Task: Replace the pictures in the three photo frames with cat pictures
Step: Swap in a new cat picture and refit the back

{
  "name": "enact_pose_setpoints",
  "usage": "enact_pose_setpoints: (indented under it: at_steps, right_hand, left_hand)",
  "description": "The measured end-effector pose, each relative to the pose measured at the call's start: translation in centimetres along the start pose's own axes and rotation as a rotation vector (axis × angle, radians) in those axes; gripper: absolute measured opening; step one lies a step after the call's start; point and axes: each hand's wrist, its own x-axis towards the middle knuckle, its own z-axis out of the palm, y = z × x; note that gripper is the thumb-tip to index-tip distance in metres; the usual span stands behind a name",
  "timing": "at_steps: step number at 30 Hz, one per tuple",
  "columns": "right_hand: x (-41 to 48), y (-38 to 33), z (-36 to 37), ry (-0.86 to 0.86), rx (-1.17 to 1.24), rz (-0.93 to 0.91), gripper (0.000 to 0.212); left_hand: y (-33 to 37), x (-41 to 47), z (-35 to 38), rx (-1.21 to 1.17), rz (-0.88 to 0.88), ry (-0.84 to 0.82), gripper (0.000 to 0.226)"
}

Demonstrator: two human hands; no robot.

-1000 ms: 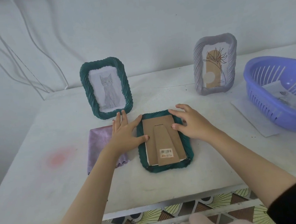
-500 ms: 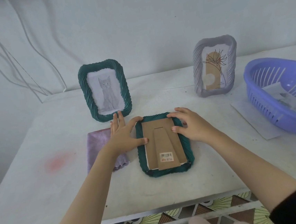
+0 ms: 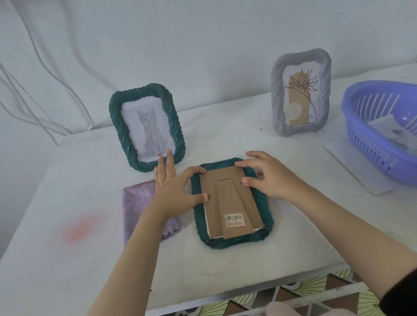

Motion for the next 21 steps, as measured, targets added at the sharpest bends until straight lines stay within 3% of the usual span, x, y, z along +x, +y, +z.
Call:
enact_pose_setpoints:
  at_steps: [4,11,15,21]
  right_hand:
    - [-0.3,-0.2,-0.1,-0.004,-0.034,0.005,0.046]
    - [-4.2,-1.8,-0.9,0.045,-0.19,-0.184,0.038]
    - [-7.1,-1.4,-1.5,-0.054,-0.186,-0.234,0.045]
    - [-8.6,-0.6,-1.9,-0.123,-0.213,-0.212,0.062]
  left_hand:
    - [0.2,-0.7,0.3,0.041,0.029,0.046,0.052]
    - [0.3,-3.4,2.2,-0.116,0.242,0.232,0.023]
    - [0.4,-5.5,1.8,-0.233,0.27,0.127,0.046]
    - [-0.9,-7.1,1.7,0.032,0.317,-0.058,0.059]
